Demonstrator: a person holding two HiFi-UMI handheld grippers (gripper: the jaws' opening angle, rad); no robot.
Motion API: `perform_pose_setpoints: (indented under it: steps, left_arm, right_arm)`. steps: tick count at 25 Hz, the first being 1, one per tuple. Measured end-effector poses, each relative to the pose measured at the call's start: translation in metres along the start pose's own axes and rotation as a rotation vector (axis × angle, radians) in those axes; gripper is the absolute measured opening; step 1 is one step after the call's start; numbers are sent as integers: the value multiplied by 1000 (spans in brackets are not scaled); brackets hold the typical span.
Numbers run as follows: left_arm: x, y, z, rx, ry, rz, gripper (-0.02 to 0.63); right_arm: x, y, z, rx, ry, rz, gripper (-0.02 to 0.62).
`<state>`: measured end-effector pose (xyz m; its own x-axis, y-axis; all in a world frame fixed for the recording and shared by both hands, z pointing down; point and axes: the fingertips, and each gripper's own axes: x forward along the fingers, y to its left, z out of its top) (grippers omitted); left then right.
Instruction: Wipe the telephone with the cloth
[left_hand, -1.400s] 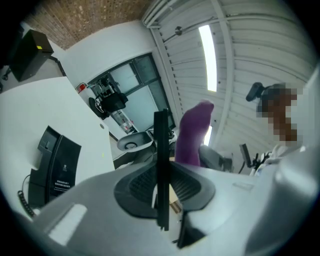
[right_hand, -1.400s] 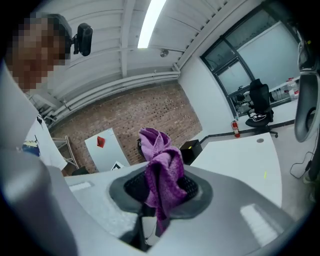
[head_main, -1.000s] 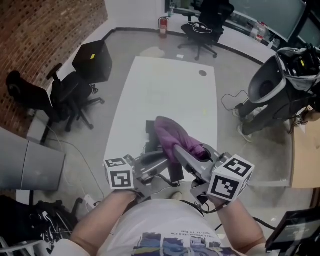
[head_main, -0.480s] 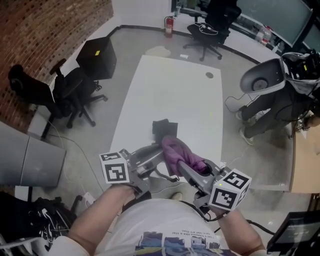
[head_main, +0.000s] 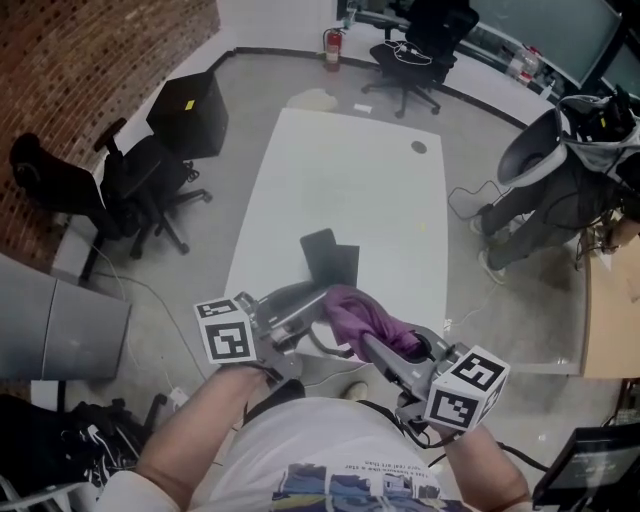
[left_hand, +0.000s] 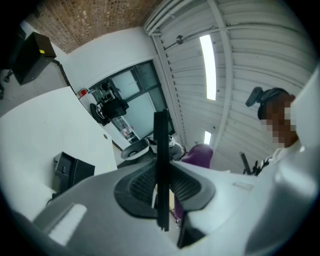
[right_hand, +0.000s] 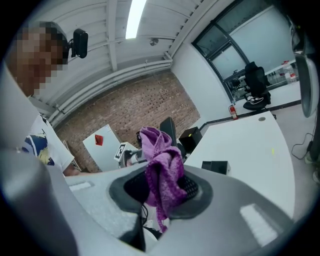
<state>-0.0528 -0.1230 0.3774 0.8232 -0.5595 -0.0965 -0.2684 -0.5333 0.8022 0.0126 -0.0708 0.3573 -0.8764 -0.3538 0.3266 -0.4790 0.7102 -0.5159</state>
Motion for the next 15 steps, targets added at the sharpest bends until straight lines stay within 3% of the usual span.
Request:
perform_pose_setpoints:
  steps: [9,15]
  left_arm:
    - [7,-4,-33,16,109,-29,83]
    - [-2,-7,-40,41,140,-45,83]
  right_arm:
    - [28,16,76,-13,-127,46,83]
    - [53,13,77,45,-125,51,83]
